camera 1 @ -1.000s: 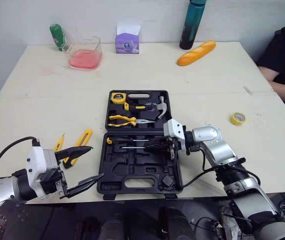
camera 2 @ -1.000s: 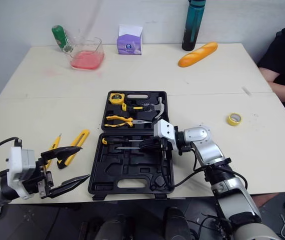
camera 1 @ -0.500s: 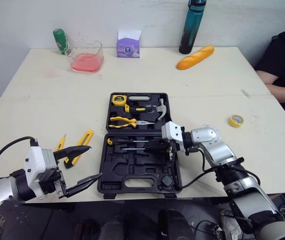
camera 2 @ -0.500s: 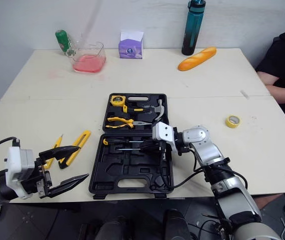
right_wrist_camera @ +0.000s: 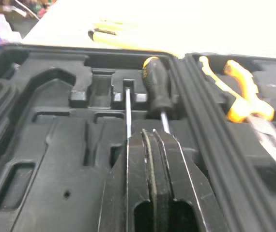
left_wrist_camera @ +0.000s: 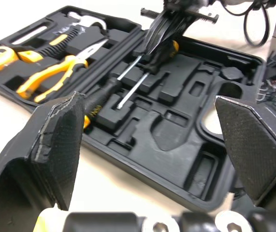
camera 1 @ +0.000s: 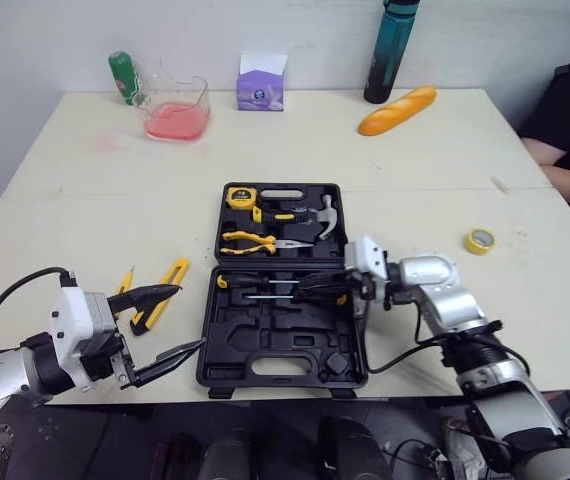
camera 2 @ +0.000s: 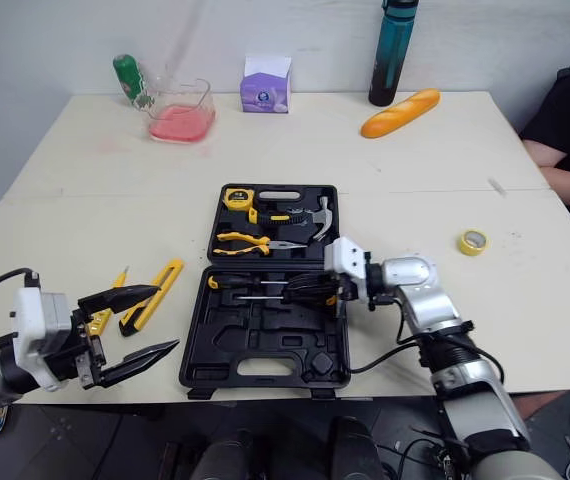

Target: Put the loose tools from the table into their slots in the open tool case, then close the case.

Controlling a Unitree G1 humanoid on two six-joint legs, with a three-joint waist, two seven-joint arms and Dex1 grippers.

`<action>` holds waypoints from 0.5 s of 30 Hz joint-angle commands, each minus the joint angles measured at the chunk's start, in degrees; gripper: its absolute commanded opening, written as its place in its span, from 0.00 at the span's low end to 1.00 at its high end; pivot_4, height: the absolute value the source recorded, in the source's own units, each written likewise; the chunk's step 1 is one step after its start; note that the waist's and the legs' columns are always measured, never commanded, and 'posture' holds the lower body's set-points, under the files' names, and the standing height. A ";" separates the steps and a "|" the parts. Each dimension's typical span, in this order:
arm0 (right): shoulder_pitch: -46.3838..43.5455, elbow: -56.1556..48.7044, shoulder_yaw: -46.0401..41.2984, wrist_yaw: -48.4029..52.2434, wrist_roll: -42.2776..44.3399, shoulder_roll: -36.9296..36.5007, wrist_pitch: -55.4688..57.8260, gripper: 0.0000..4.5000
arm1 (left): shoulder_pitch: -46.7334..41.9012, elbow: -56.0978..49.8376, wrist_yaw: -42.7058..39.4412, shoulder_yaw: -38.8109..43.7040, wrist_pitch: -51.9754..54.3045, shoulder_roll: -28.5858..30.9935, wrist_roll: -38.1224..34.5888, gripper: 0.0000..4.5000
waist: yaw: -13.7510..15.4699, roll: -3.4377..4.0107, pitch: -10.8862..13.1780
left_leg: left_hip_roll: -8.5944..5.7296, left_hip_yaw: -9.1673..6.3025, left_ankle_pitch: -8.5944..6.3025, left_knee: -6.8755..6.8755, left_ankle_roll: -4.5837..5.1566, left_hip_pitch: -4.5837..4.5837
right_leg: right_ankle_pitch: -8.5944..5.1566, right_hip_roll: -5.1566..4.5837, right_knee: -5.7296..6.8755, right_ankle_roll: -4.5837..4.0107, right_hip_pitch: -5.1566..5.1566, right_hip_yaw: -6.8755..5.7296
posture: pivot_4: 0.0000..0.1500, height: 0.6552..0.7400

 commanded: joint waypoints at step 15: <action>4.02 17.04 -26.69 -9.46 -0.81 -31.40 -5.73 1.00 | 6.92 20.33 0.93 23.40 -10.01 -2.84 4.44 1.00 | -0.02 -0.06 0.35 | -0.21 0.21 0.08 0.06 0.26 -0.51 | 0.09 -0.02 -0.13 0.17 -0.50 -0.51 | 1.00 1.00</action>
